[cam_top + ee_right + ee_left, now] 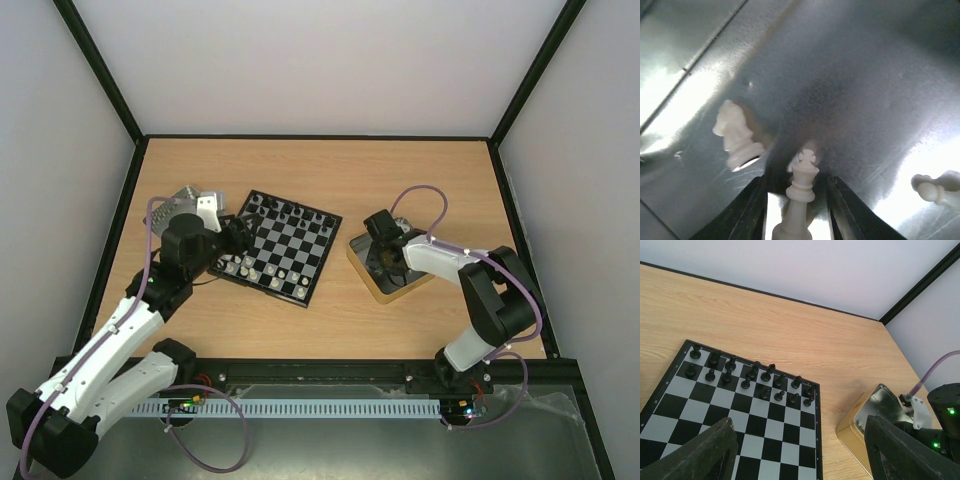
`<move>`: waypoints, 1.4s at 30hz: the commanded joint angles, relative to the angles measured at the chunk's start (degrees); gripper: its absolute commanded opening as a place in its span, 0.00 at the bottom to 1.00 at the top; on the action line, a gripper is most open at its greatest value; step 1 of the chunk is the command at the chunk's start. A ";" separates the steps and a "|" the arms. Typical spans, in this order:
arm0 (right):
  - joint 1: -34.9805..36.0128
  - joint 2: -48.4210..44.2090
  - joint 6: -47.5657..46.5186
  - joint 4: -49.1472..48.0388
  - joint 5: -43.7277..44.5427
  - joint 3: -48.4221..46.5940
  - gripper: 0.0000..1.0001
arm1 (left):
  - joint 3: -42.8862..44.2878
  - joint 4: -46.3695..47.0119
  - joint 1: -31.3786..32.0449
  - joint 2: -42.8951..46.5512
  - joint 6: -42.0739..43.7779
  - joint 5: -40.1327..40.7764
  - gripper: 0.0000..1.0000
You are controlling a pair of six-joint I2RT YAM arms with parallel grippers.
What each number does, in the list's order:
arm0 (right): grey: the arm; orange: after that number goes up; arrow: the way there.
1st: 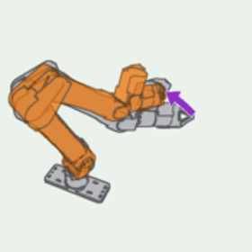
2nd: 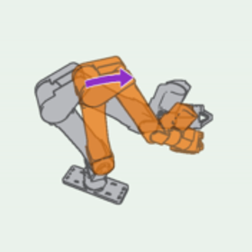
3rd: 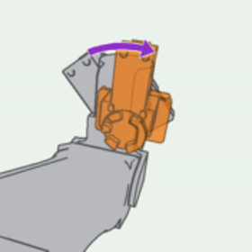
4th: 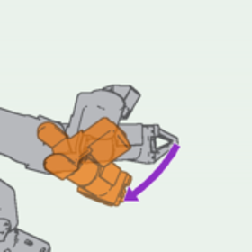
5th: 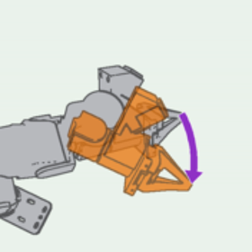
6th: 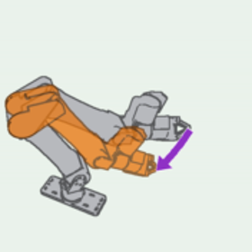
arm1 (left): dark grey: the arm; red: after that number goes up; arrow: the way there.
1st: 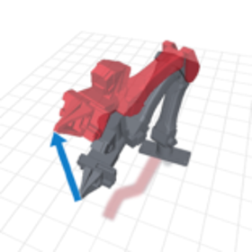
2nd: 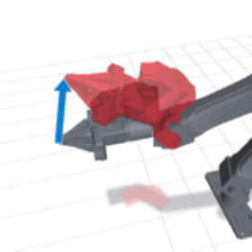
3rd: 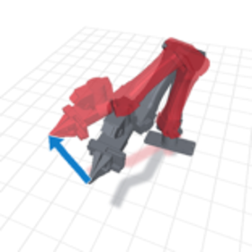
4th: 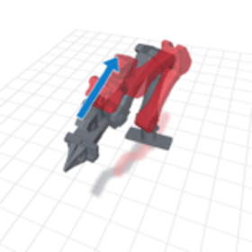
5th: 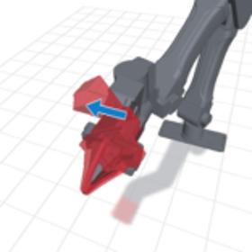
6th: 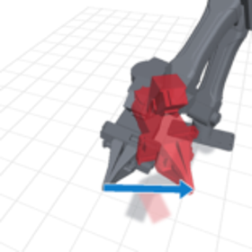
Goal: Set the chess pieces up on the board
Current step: Pick up the chess piece from the storage box.
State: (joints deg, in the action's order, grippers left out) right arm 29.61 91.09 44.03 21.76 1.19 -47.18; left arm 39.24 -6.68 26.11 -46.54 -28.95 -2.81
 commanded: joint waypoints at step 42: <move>0.82 -11.07 -2.88 -1.82 2.06 3.15 0.09 | -0.68 2.34 -0.03 0.77 -1.68 -1.55 0.73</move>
State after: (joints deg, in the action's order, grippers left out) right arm 30.13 87.02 42.61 23.18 1.74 -44.47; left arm 38.50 -5.58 26.11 -46.78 -30.24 -3.03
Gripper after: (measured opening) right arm 0.153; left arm 0.726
